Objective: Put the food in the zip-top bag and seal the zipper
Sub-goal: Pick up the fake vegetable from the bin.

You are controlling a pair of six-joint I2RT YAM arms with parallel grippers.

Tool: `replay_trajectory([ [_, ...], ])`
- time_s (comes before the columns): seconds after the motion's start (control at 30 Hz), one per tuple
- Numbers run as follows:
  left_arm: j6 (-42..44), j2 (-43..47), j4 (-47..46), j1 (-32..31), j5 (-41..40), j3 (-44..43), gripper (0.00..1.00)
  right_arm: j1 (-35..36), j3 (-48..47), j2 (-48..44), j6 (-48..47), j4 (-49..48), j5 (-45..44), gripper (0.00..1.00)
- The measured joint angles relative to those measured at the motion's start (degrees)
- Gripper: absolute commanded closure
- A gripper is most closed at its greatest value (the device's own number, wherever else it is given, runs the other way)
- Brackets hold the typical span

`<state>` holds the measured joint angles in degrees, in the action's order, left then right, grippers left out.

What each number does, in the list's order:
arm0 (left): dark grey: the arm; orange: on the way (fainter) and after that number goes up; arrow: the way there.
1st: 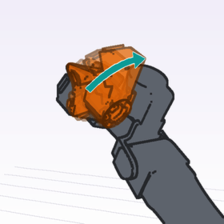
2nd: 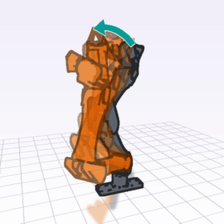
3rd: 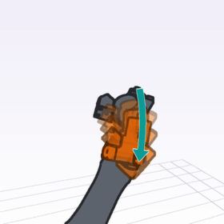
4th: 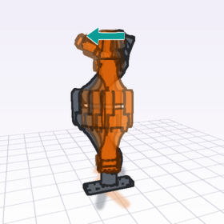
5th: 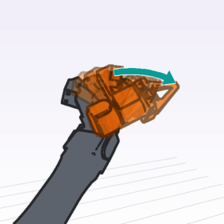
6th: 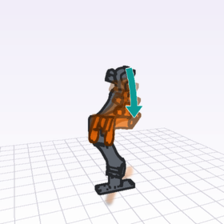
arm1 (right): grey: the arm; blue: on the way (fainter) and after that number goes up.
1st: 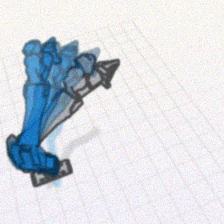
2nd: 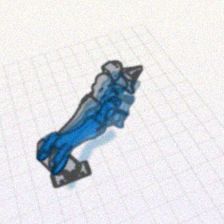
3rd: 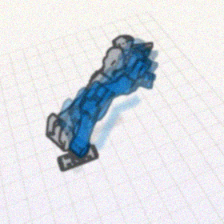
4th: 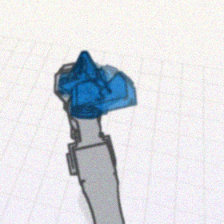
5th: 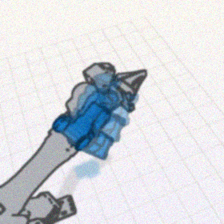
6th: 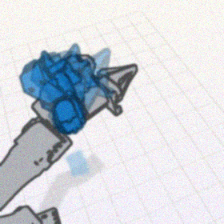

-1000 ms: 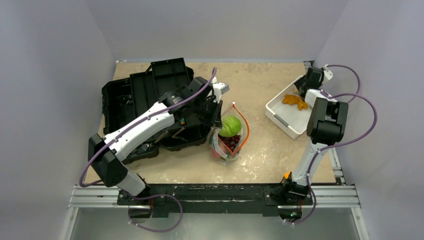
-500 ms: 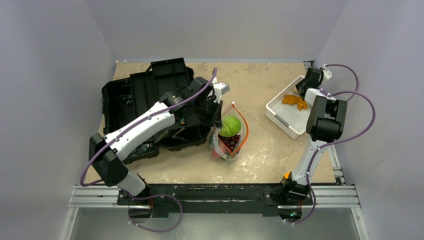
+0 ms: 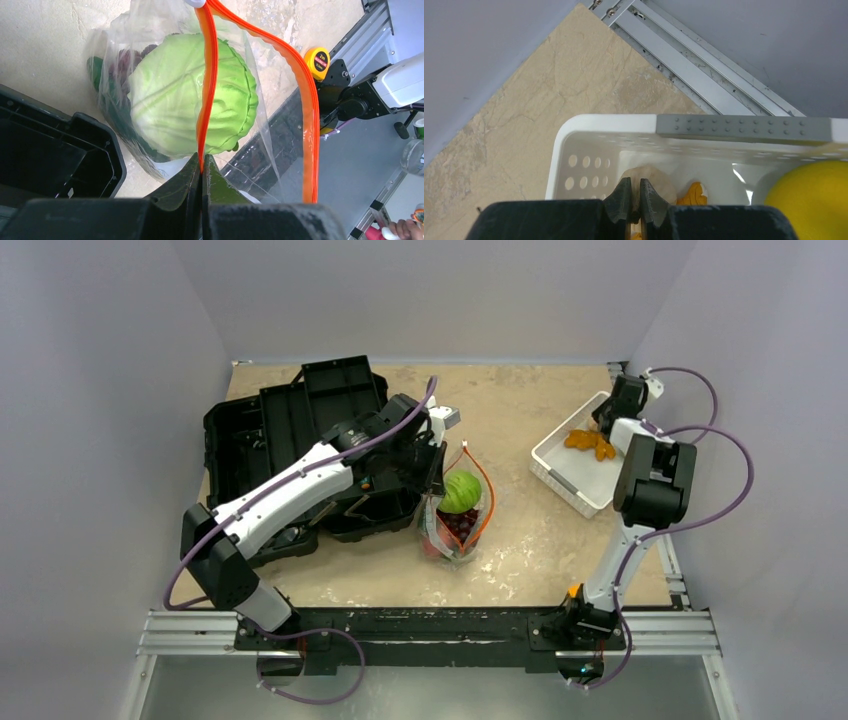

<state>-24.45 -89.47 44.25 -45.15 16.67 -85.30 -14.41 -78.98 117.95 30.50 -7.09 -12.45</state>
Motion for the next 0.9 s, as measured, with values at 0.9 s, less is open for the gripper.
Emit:
replay_trajectory([
  [0.9, 0.1, -1.2, 0.9, 0.0, -2.7, -0.8, 1.0, 0.0, 34.5, -37.6, 5.4, -2.2, 9.3, 1.0],
])
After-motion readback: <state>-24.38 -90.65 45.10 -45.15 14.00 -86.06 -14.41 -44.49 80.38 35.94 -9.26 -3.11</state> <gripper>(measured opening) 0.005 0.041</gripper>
